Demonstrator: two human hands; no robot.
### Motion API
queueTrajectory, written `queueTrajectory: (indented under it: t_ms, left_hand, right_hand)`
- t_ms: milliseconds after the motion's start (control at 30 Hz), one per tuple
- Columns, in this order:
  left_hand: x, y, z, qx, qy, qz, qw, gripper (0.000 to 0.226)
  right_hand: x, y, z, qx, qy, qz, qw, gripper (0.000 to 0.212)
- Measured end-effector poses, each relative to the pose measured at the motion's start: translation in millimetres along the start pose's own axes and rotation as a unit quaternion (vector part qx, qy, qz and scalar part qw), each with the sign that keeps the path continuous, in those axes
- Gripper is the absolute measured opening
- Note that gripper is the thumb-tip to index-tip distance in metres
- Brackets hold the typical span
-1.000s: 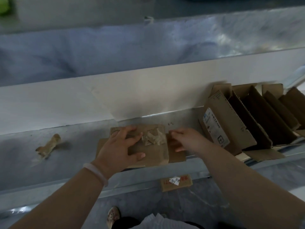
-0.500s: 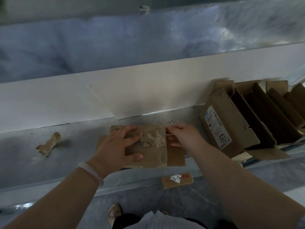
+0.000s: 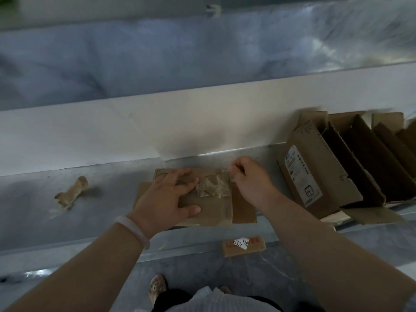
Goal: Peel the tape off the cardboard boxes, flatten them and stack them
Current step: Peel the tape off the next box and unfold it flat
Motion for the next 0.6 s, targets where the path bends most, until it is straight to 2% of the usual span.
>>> queueTrajectory:
  t_ms: [133, 233, 333, 400, 467, 600]
  left_hand:
    - [-2, 2, -2, 0.015, 0.02, -0.005, 1.0, 0.068]
    - [-2, 0, -1, 0.025, 0.028, -0.002, 0.999, 0.069]
    - [-3, 1, -2, 0.013, 0.033, 0.006, 0.999, 0.069]
    - [-2, 1, -2, 0.012, 0.033, 0.009, 0.999, 0.069]
    - [-1, 0, -1, 0.014, 0.033, 0.006, 0.999, 0.069]
    - [-1, -2, 2, 0.021, 0.029, -0.002, 0.999, 0.072]
  right_hand:
    - [9, 8, 0, -0.008, 0.025, -0.01, 1.0, 0.014]
    - [19, 16, -4, -0.108, -0.02, -0.003, 0.994, 0.017]
    - [29, 23, -4, -0.224, -0.056, -0.011, 0.973, 0.016]
    - [30, 26, -6, -0.259, -0.075, -0.025, 0.963, 0.014]
    - [29, 29, -11, -0.177, -0.078, -0.029, 0.981, 0.01]
    - [33, 14, -15, -0.016, -0.056, 0.042, 0.997, 0.049]
Point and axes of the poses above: each hand's wrist, its own x-axis away from the middle knuckle, its own y-axis out of the back of the hand, z = x × y, the point moved 5 cm from there along -x, towards the middle knuckle, and after that the axes turned 9 degrees about -x, right-handed, at the moved point
